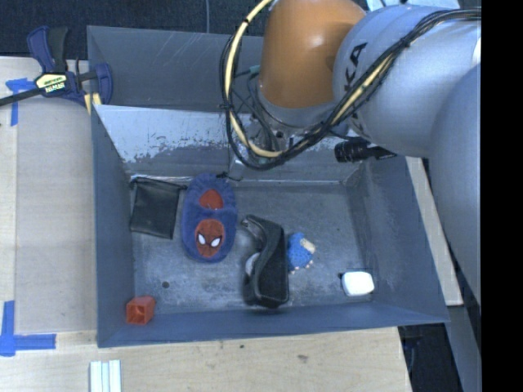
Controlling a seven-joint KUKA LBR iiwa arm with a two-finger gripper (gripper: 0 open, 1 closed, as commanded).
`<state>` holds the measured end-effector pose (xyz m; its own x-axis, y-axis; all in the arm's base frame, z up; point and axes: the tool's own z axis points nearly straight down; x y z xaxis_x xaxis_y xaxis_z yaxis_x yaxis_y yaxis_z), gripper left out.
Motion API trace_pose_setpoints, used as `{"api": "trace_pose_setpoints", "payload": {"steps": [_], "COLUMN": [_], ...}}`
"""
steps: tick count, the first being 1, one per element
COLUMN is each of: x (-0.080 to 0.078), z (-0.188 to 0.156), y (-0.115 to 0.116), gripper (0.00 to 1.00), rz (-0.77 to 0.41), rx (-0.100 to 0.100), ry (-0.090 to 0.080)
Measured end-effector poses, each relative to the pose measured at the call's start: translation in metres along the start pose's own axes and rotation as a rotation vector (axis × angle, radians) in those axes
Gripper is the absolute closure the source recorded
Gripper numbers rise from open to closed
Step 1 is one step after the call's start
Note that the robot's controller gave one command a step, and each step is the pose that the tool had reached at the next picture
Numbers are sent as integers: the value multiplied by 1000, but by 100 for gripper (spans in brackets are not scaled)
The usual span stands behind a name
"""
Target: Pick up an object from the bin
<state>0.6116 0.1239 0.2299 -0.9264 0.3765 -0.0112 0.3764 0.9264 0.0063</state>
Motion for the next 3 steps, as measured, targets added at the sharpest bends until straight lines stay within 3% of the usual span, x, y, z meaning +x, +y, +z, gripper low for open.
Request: {"api": "trace_pose_setpoints", "payload": {"steps": [1,2,3], "x": [16,12,45], "z": [98,93,158], "y": [50,49,50], "gripper": [100,0,0], "rz": [15,18,187], "rx": [8,6,2], "ry": [16,9,3]}}
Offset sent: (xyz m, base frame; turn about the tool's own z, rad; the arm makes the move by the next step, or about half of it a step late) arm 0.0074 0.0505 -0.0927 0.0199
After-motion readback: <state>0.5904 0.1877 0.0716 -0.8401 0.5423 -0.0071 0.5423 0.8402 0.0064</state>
